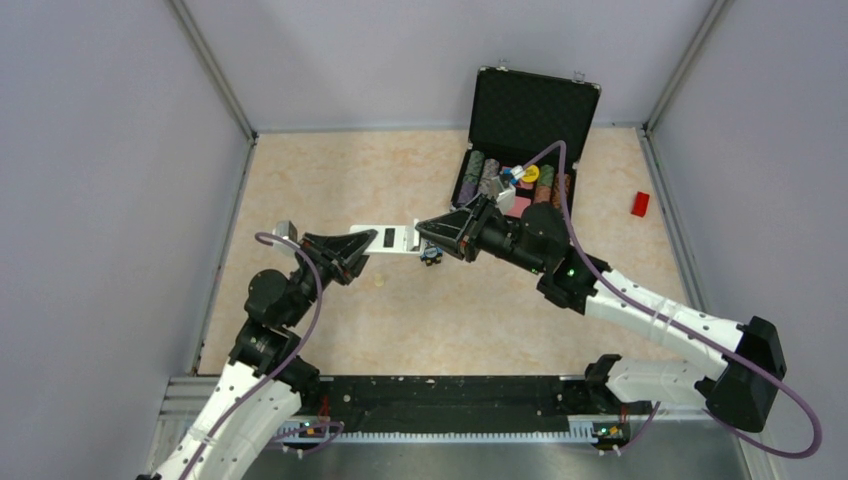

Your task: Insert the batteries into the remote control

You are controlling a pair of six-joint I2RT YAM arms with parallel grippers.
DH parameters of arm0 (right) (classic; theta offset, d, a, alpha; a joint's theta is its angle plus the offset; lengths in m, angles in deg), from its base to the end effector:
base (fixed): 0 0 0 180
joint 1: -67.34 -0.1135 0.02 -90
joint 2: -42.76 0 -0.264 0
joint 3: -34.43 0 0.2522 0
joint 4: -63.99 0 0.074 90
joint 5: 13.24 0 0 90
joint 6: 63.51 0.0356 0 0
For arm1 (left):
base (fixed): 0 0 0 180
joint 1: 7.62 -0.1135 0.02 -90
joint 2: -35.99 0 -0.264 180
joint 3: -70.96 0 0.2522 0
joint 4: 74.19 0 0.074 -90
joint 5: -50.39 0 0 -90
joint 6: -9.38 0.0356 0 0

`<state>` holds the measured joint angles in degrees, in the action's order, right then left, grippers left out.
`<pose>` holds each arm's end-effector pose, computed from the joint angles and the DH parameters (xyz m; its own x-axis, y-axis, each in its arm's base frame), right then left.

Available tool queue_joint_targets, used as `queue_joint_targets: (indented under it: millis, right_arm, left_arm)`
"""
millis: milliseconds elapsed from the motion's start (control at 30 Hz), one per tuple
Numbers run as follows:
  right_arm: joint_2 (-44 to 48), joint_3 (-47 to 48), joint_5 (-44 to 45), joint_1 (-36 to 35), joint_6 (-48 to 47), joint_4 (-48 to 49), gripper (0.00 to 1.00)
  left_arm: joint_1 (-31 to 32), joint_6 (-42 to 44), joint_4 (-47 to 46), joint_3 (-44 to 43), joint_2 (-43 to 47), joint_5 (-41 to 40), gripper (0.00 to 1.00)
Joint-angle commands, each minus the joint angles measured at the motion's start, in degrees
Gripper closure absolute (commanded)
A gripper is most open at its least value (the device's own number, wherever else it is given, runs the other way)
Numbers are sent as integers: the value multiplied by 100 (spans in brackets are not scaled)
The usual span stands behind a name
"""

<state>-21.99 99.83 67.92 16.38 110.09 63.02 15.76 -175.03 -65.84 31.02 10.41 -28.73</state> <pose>0.1650 0.2122 0.3545 -0.8593 0.4994 -0.1106 -0.0928 0.0604 0.9938 0.1208 -0.0596 0.3014 -0.5677 -0.8213 0.0568 0.0526 -0.1050 -0.9931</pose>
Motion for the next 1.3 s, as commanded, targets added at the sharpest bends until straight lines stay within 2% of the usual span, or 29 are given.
queue_joint_targets:
  millis: [0,300,567,833,1067,1267]
  right_arm:
    - [138,-16,71,-10,-219,-289,77]
    - [206,231,183,20,-619,-700,67]
    - [138,758,345,18,-1298,-1606,58]
    - [-141,1092,123,24,-1778,-2110,49]
    - [-494,1257,-111,12,-2027,-2283,52]
    - [-624,1286,-127,7,-2014,-2313,70]
  left_arm:
    - [-8,-52,-563,4,125,0,100]
    - [-9,5,-452,33,118,-6,100]
    - [-9,634,196,-182,71,-47,100]
    - [-9,819,173,-164,-81,5,100]
    - [-14,976,292,-221,-180,42,100]
    - [-10,1108,486,-274,-180,27,100]
